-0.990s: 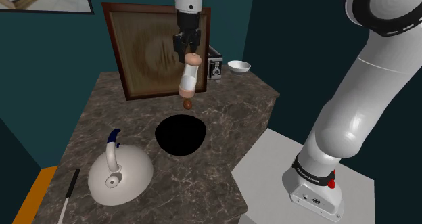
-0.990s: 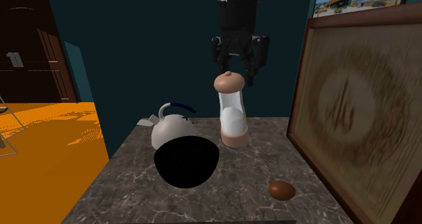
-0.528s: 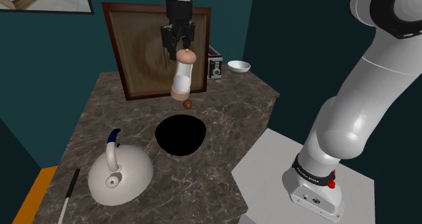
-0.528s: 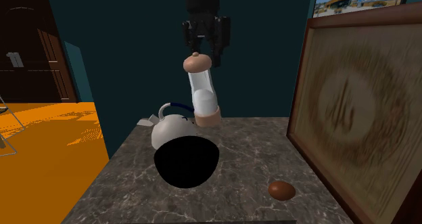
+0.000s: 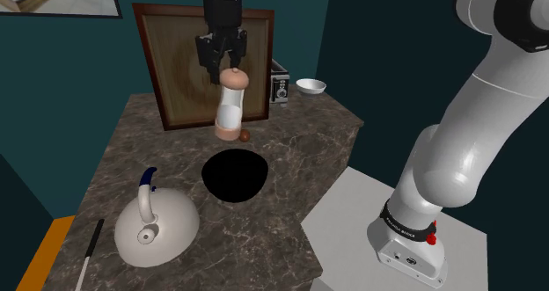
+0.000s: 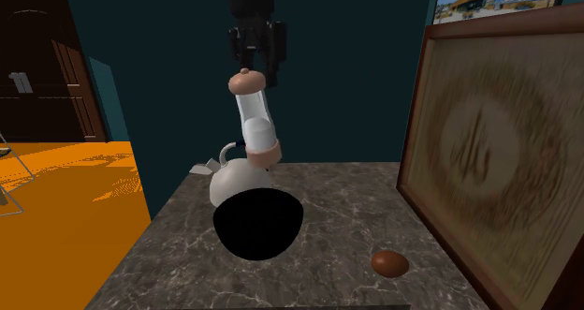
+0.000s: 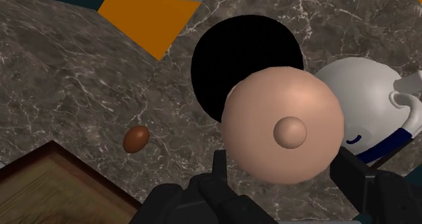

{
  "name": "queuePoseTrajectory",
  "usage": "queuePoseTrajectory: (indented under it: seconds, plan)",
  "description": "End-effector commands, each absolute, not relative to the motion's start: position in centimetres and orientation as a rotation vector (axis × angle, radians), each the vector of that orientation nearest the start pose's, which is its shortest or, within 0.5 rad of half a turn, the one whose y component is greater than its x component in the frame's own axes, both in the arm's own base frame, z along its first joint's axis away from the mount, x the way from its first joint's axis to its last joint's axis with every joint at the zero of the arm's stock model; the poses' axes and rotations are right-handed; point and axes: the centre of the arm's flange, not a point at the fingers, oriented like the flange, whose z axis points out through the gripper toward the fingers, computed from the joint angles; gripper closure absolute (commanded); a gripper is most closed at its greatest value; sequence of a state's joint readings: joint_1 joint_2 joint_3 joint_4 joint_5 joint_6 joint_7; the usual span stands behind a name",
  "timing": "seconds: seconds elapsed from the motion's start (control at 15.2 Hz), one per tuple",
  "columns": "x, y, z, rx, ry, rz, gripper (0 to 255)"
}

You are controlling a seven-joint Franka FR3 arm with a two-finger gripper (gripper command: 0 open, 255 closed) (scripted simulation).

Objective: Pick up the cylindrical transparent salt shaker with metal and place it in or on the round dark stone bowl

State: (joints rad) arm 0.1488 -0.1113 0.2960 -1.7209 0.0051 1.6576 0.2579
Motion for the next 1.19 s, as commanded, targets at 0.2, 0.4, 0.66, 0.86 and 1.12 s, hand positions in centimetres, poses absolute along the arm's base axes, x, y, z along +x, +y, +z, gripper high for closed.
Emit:
queuePoseTrajectory:
  seconds: [0.2,0.4,0.66,0.86,1.12]
  plan:
    - [47.4,23.5,59.3,-3.138,-0.291,-0.080,255]
    - [47.4,23.5,57.7,-3.138,-0.291,-0.080,255]
    - [47.4,23.5,55.6,-3.138,-0.291,-0.080,255]
    - [47.4,23.5,54.0,-3.138,-0.291,-0.080,255]
    - [47.4,23.5,51.9,-3.138,-0.291,-0.080,255]
